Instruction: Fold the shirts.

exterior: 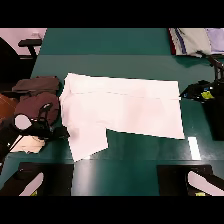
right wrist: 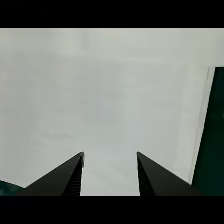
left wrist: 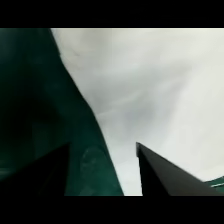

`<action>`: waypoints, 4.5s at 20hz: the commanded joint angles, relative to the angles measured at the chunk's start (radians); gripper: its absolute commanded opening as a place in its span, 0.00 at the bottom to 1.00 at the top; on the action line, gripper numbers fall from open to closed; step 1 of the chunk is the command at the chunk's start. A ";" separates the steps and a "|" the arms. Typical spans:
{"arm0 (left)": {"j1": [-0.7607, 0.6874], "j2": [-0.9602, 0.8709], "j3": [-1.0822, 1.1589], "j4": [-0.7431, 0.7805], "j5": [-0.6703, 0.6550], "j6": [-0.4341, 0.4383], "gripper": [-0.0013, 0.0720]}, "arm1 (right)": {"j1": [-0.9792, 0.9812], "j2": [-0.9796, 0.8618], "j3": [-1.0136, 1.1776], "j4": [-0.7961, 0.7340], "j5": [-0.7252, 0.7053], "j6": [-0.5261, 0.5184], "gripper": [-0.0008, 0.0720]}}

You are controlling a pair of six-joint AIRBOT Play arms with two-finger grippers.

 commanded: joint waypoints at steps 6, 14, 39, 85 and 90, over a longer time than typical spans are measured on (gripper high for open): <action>0.000 0.013 -0.099 -0.200 0.179 0.080 0.66 | 0.026 0.007 -0.003 0.001 0.004 0.000 0.56; 0.000 0.016 0.024 -0.185 0.032 0.117 0.05 | -0.239 0.080 -0.220 -0.013 0.100 0.000 0.56; 0.000 0.436 0.125 -0.082 -0.547 -0.070 0.05 | -0.211 0.348 -0.437 -0.274 0.314 0.004 0.03; -0.389 -0.747 0.867 -0.282 0.254 0.069 0.05 | -0.187 -0.530 0.147 0.310 0.108 -0.245 0.03; -0.498 -0.922 1.014 -0.282 0.257 0.035 0.05 | -0.127 -0.354 0.266 0.332 0.160 -0.177 0.03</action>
